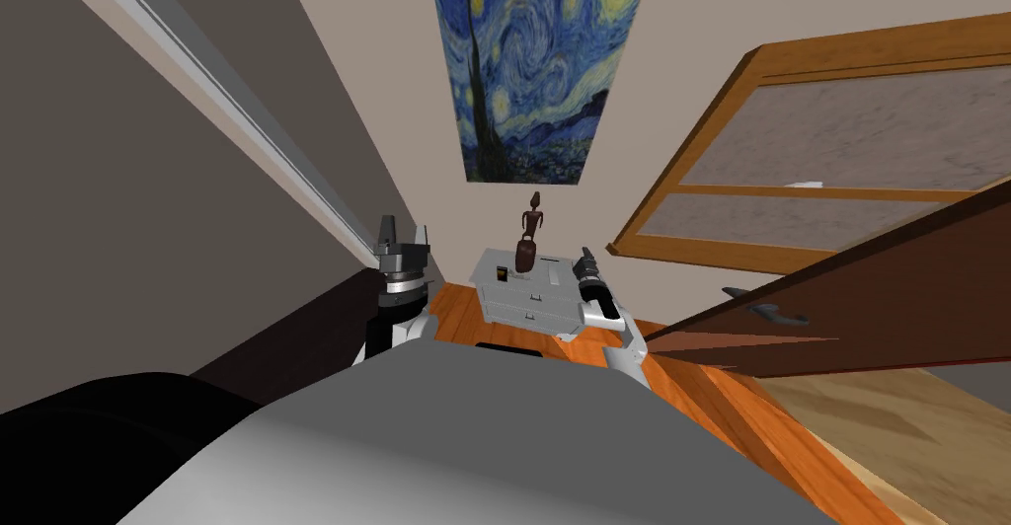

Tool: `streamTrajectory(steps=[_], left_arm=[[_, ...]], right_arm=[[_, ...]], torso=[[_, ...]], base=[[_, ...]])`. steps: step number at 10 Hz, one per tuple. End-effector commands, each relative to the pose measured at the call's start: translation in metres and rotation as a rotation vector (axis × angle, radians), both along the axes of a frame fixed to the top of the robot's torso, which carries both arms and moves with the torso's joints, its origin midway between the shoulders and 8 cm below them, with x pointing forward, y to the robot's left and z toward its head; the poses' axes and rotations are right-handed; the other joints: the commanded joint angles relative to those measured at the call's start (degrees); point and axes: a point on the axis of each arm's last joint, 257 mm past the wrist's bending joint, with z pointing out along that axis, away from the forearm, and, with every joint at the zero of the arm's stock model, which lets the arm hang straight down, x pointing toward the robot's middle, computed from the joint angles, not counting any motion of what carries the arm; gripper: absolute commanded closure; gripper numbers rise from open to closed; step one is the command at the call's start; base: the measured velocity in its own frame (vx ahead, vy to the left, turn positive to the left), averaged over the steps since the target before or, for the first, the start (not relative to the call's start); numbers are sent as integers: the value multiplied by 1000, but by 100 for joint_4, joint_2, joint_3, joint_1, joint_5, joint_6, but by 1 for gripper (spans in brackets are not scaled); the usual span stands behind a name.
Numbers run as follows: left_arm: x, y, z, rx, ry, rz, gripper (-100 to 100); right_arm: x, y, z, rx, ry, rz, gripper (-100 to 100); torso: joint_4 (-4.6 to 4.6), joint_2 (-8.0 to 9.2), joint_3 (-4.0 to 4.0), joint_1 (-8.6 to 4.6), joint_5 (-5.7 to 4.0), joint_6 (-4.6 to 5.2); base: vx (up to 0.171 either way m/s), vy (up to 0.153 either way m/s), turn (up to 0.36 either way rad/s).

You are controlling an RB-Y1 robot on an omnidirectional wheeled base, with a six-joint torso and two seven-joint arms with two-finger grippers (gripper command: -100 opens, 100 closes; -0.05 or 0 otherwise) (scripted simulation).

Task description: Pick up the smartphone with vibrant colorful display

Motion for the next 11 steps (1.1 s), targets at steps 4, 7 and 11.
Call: streamTrajectory(steps=[4,7,11], left_arm=[[0,0,0,0,0,0,0],[0,0,0,0,0,0,0],[0,0,0,0,0,0,0]], right_arm=[[25,-13,-34,79,120,-37,-100],[33,-21,-57,122,204,-67,-100],[40,-28,-80,167,292,-101,-100]], torso=[[0,0,0,1,1,-1],[0,0,0,14,3,3],[0,-1,-1,12,3,-1]], base=[[-3,27,-140],[-7,54,-151],[-2,38,-79]])
